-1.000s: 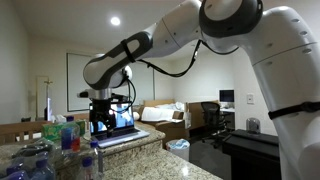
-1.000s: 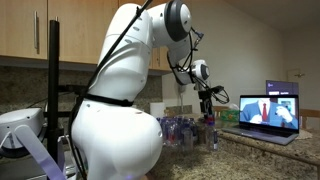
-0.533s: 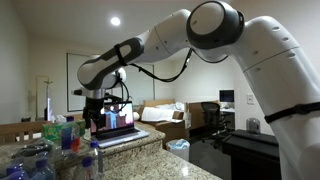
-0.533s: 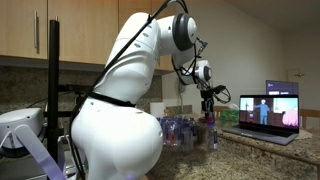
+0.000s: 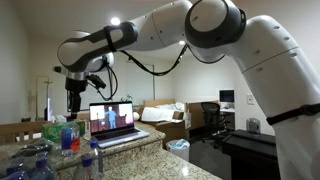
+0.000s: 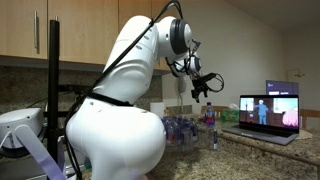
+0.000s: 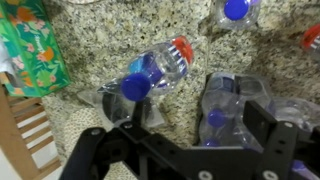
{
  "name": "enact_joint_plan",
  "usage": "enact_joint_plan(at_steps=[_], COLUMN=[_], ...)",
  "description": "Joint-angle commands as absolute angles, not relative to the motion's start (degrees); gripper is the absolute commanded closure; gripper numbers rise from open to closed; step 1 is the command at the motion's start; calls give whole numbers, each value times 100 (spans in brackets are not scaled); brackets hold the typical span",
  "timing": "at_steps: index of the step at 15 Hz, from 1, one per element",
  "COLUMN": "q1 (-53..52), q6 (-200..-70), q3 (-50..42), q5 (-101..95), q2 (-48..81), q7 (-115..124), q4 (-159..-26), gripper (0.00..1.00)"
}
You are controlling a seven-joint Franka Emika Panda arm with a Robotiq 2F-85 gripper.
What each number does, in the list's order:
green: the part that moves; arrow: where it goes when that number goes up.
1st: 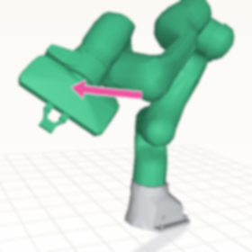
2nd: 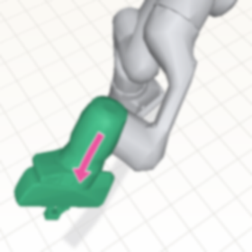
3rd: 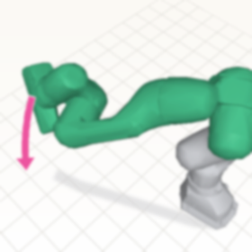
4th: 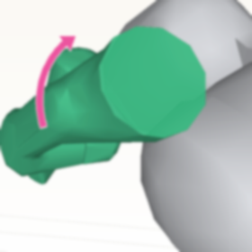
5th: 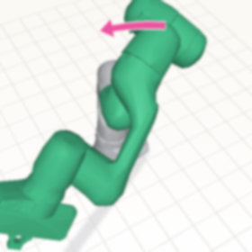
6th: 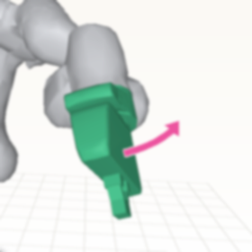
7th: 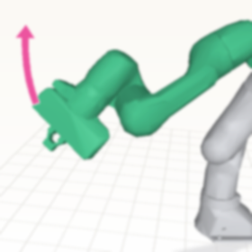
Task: Move the bottle to the left, pick up the bottle near the laptop and put it together with other bottles on the left
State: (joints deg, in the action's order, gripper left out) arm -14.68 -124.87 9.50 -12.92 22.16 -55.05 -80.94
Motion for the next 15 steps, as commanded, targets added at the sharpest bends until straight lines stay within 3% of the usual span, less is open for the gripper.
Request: enact_joint_plan(at_steps=[1, 5, 12, 15], q1=[-1715, -1534, -1073, -467], q6=[-12810, -13282, -15639, -15857], q3=[772, 831, 876, 1681], q5=[-1865, -1636, -755, 15], q2=[2732, 3205, 3018, 3140], q7=[-4187, -3568, -3234, -4234], q4=[-7488, -7168, -8128, -8207], gripper=[0, 0, 0, 0])
